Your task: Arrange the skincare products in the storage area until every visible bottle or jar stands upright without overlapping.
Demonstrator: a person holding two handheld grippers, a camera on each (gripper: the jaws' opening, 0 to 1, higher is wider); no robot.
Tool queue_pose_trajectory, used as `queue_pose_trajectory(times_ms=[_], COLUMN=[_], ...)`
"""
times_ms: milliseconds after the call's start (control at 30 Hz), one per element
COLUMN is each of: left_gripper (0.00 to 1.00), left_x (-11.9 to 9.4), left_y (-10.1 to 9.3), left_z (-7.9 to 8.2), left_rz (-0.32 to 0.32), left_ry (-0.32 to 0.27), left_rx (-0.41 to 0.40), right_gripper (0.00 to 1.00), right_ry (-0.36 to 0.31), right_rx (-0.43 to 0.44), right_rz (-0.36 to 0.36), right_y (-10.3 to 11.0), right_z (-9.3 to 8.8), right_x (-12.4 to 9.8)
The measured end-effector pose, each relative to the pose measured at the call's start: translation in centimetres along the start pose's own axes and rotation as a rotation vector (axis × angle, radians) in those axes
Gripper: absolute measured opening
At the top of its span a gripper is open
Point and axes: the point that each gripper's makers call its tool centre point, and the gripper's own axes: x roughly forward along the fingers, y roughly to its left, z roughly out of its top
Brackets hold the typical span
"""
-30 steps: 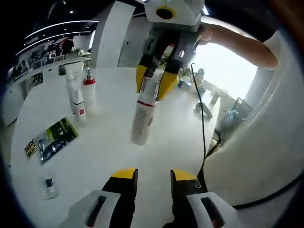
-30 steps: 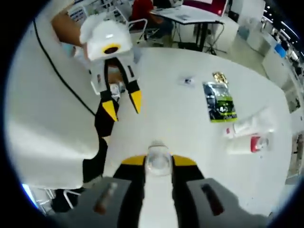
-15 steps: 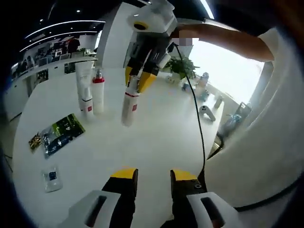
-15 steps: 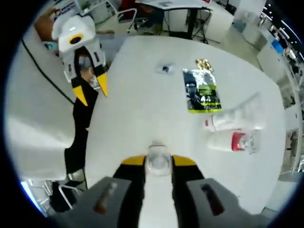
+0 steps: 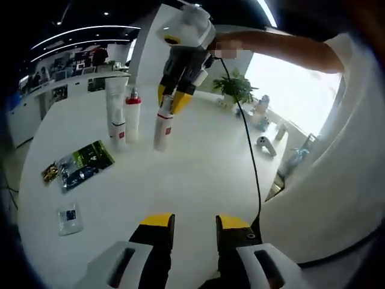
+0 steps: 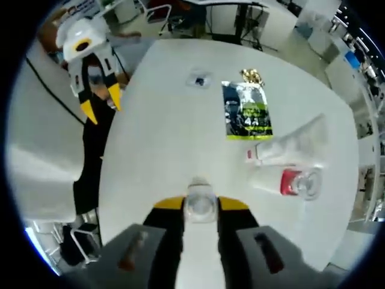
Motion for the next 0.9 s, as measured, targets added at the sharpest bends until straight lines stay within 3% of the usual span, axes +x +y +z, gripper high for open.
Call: queue_pose_trajectory(times_ms=[700,900], left_gripper=[0.29,0.29], left_x=[-1.5,-1.6], left_y=[0.7,0.8], left_z=[-1.0,-1.0], left_rz=[0.051,0.060], left_ry=[-0.012,-0.017], left_rx=[-0.036,-0.041], right_gripper=[0.21,0.21], right_ry=[0.046,0.030], right_rx=[0.059,0.080], right_rz=[-0.068,-0.095], right_y=[-3.7,-4.5], right_z=[0.0,0.3], right_x=[1.4,1.3])
